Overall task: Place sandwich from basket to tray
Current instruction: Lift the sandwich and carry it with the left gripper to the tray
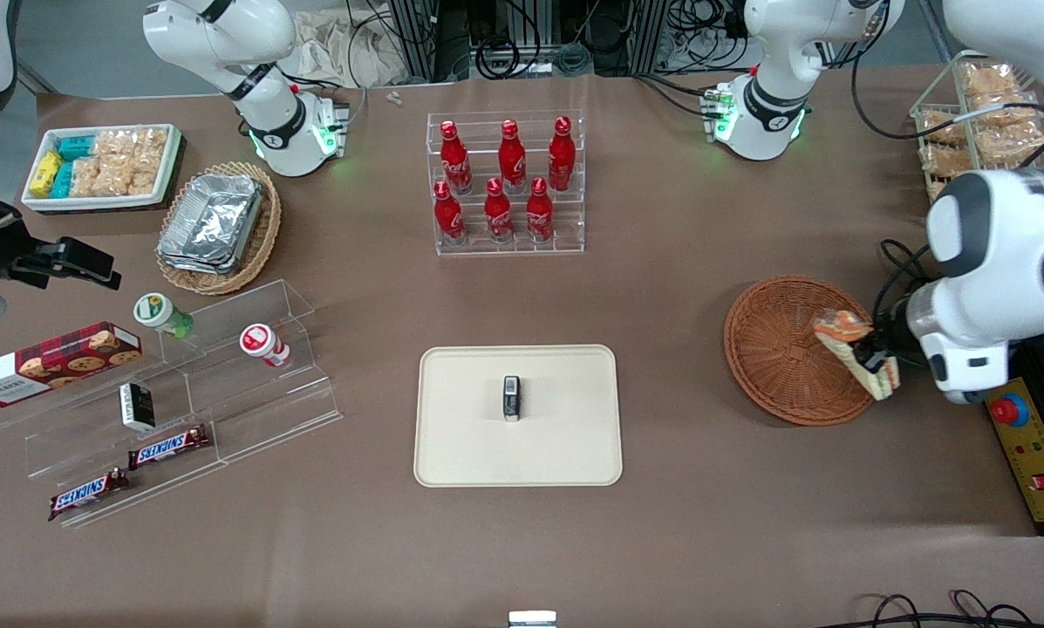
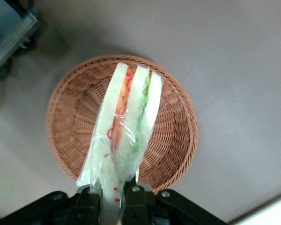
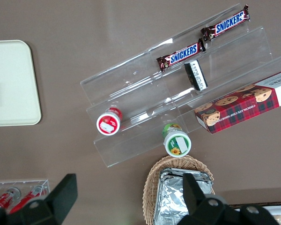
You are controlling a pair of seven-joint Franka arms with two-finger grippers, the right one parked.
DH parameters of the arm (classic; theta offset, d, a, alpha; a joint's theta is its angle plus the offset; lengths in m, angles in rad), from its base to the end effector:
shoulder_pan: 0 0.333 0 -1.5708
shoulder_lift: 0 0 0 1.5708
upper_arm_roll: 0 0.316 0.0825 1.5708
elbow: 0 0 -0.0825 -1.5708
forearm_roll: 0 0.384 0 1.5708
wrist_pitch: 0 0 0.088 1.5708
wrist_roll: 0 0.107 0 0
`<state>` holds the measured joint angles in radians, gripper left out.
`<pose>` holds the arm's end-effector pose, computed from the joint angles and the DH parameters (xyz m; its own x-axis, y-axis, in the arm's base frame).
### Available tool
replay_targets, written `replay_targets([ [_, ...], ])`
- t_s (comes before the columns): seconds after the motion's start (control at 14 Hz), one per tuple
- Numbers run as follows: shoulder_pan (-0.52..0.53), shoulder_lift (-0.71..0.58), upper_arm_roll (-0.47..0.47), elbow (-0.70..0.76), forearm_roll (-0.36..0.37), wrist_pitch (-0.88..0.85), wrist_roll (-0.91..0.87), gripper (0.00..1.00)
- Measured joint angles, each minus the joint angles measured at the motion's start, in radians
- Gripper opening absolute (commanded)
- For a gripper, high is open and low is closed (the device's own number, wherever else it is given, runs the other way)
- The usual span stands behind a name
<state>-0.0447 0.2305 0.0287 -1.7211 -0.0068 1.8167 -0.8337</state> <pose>0.6124 -0.0115 0.4379 0.6765 0.7309 -0.0901 0.7241 -0.6825 -0.0997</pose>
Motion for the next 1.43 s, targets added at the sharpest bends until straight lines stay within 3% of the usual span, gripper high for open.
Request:
replay_targets([
  [0.36, -0.013, -0.002, -0.018, 0.251, 0.003, -0.2, 0.225, 0.0],
  [0.86, -0.199, 0.111, -0.096, 0.392, 0.002, -0.237, 0.245, 0.0],
  [1.43, -0.359, 0.353, -0.124, 0.406, 0.001, 0.082, 0.172, 0.0],
])
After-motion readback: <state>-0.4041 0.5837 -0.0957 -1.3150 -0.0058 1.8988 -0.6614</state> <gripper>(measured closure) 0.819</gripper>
